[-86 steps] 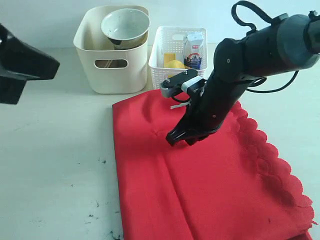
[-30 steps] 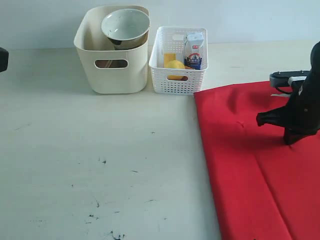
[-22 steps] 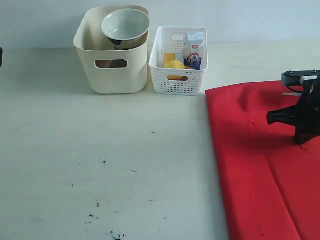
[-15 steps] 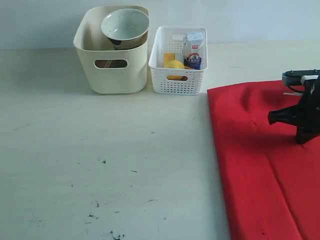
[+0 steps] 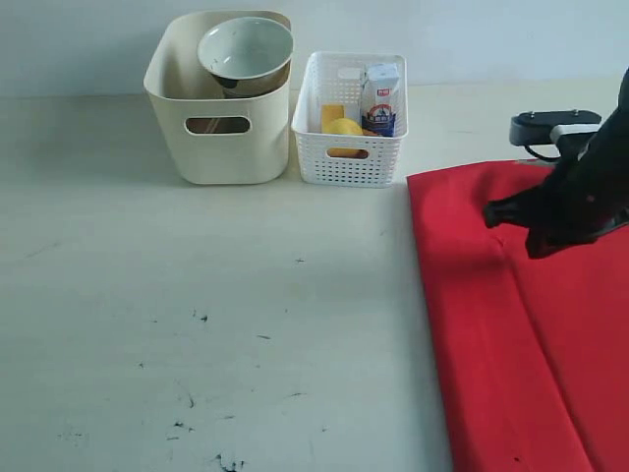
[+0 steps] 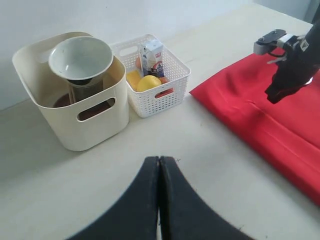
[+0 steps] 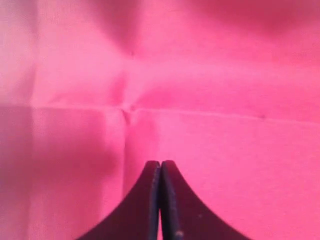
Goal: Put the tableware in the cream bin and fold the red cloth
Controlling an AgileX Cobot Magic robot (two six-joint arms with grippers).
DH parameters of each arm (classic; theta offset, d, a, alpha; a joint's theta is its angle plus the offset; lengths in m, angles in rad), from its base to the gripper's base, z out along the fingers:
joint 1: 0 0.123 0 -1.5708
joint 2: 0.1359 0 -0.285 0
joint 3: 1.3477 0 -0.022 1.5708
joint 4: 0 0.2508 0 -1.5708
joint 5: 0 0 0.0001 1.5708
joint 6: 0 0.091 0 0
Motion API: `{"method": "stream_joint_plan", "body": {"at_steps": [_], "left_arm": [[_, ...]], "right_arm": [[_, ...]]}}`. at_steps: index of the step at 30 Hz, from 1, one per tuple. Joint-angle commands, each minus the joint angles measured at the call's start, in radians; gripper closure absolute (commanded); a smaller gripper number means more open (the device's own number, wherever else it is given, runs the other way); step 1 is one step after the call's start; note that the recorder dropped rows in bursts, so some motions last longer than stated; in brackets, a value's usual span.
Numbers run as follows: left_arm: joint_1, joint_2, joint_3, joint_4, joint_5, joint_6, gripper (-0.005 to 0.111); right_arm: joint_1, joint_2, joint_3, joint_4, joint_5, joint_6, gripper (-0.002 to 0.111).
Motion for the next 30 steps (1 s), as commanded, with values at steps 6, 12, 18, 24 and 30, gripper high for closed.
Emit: {"method": "stream_joint_plan", "body": {"at_steps": [6,12,18,24,30], "left_arm": [[0.001,-0.005,0.006,0.002,-0.002,-0.007,0.107],[0.001,-0.005,0.006,-0.002,-0.001,-0.007,0.107],[0.001,-0.005,0.006,-0.002,-0.001,-0.012,0.107],[0.001,-0.005,0.006,-0.002,-0.001,-0.016,0.107],[0.001,-0.005,0.006,-0.002,-0.001,-0.031,0.107]], "right_arm": [[0.002,0.086,0.001,-0.273,0.004,0.250,0.108],[0.002,0.143,0.001,-0.261,-0.107,0.250,0.108],[0.002,0.203,-0.052,-0.261,-0.155,0.250,0.108],[-0.009,0.266,-0.149,-0.259,-0.148,0.264,0.108],[-0.035,0.385,-0.339,-0.255,-0.132,0.238,0.108]]}}
